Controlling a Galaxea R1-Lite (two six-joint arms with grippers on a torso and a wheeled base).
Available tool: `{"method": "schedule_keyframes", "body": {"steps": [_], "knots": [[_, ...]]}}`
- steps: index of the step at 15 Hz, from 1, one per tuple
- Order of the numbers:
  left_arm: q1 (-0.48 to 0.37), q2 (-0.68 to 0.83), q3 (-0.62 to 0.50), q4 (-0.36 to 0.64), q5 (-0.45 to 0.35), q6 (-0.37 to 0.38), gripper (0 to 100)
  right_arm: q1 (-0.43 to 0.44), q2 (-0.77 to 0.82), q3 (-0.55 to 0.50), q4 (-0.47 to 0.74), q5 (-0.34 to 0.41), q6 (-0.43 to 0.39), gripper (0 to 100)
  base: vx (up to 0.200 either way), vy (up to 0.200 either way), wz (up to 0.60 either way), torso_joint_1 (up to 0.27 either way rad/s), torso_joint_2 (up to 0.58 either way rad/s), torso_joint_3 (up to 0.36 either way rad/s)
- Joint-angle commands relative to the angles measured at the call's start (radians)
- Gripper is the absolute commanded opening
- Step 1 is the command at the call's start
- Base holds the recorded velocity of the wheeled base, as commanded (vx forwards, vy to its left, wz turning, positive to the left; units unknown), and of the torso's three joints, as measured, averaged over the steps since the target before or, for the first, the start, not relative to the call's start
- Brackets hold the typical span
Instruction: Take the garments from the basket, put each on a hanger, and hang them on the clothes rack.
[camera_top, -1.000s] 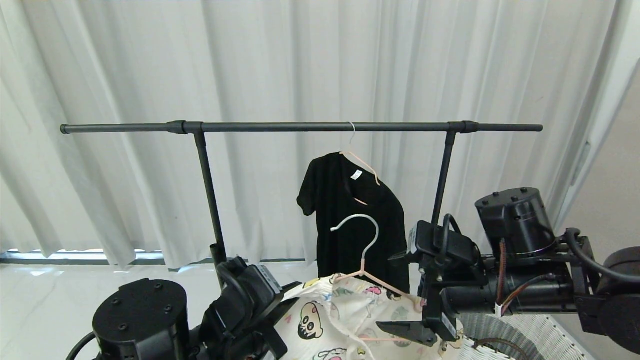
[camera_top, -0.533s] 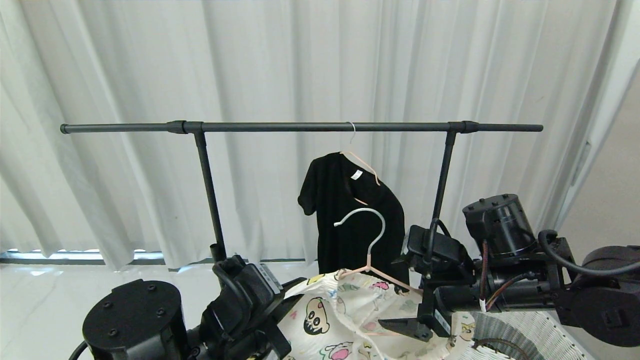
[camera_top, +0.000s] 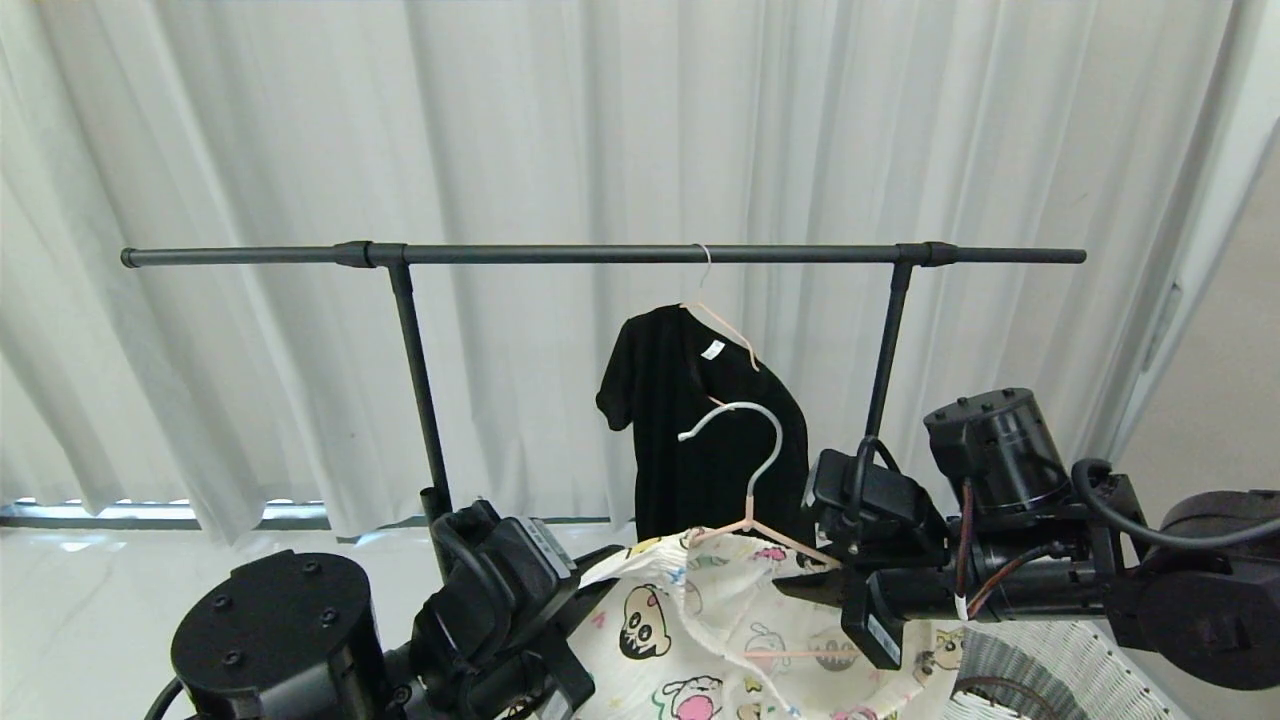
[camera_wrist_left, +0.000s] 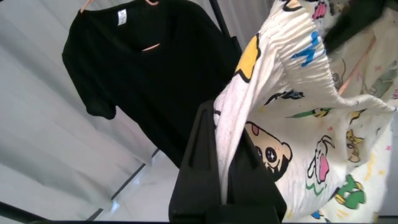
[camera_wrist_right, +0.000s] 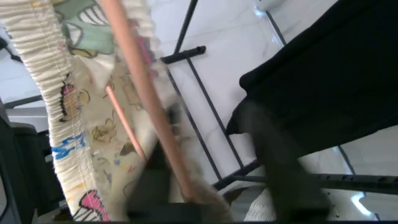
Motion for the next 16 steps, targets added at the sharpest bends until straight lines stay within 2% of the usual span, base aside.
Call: {"method": "schedule_keyframes", "body": {"steps": [1,4,5,9,14,16], "knots": [[-0.002,0.002,-0.001,0.000,0.001,0.000,0,0.002,-0.010,0.001,-0.001,0.000,0.000,0,0.000,0.000,0.00,0.000,0.00,0.000],[-0.002,0.002,0.005,0.002,0.004,0.001,0,0.001,-0.033,0.002,-0.001,0.000,-0.028,0,0.000,0.000,0.00,0.000,0.00,0.000],[-0.002,0.004,0.005,0.000,0.004,0.000,100,0.001,-0.041,0.004,-0.001,0.000,-0.045,0,0.000,0.000,0.00,0.000,0.00,0.000],[-0.002,0.007,0.004,0.002,0.006,-0.002,100,-0.002,-0.064,0.002,-0.004,0.006,-0.120,0,0.000,0.000,0.00,0.000,0.00,0.000],[0.000,-0.002,0.021,0.000,0.006,-0.002,100,-0.090,-0.071,0.002,-0.072,-0.001,-0.138,0,0.000,0.000,0.00,0.000,0.00,0.000],[0.044,0.001,0.039,0.000,0.009,-0.009,100,-0.116,-0.094,0.004,-0.086,0.003,-0.140,0,0.000,0.000,0.00,0.000,0.00,0.000]]}}
